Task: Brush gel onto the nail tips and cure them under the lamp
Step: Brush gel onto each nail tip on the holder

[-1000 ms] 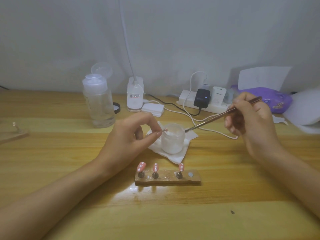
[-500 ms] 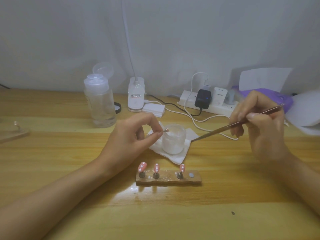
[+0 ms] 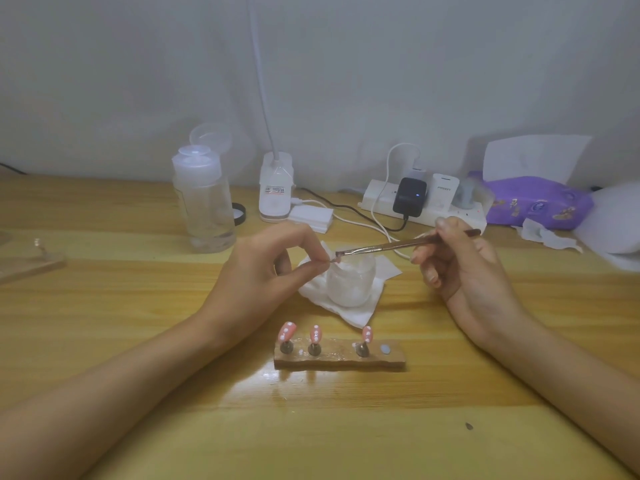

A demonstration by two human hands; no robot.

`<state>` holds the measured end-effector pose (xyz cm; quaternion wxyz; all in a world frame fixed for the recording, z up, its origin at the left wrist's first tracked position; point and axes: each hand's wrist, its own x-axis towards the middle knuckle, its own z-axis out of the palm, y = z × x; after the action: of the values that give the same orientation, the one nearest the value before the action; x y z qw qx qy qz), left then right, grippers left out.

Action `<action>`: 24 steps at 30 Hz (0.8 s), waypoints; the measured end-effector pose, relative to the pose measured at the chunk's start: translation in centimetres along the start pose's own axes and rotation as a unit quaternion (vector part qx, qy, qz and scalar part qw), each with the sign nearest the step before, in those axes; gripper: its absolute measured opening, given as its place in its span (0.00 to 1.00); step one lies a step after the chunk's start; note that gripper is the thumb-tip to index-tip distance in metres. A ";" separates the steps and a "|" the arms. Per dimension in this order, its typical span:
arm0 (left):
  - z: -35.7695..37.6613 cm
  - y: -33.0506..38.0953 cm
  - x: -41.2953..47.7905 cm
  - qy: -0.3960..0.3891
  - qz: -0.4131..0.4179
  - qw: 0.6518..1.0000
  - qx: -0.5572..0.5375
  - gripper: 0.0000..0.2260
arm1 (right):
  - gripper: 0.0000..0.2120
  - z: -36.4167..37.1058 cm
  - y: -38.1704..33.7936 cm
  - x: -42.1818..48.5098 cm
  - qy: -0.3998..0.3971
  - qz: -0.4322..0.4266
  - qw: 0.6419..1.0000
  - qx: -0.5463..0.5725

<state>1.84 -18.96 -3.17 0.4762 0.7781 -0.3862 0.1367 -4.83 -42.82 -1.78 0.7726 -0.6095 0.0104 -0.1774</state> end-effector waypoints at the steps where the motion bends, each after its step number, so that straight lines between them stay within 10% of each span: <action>1: 0.0 0.0 0.0 -0.002 -0.001 1.000 -0.001 0.05 | 0.10 0.0 0.1 0.0 0.001 -0.002 1.000 -0.005; 24: 0.0 0.0 -0.1 -0.007 -0.005 1.000 -0.010 0.06 | 0.12 0.0 0.1 0.0 0.037 -0.020 0.999 -0.020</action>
<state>1.76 -18.92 -3.20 0.4822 0.7760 -0.3867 0.1253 -4.82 -42.80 -1.83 0.7555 -0.6184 0.0303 -0.2145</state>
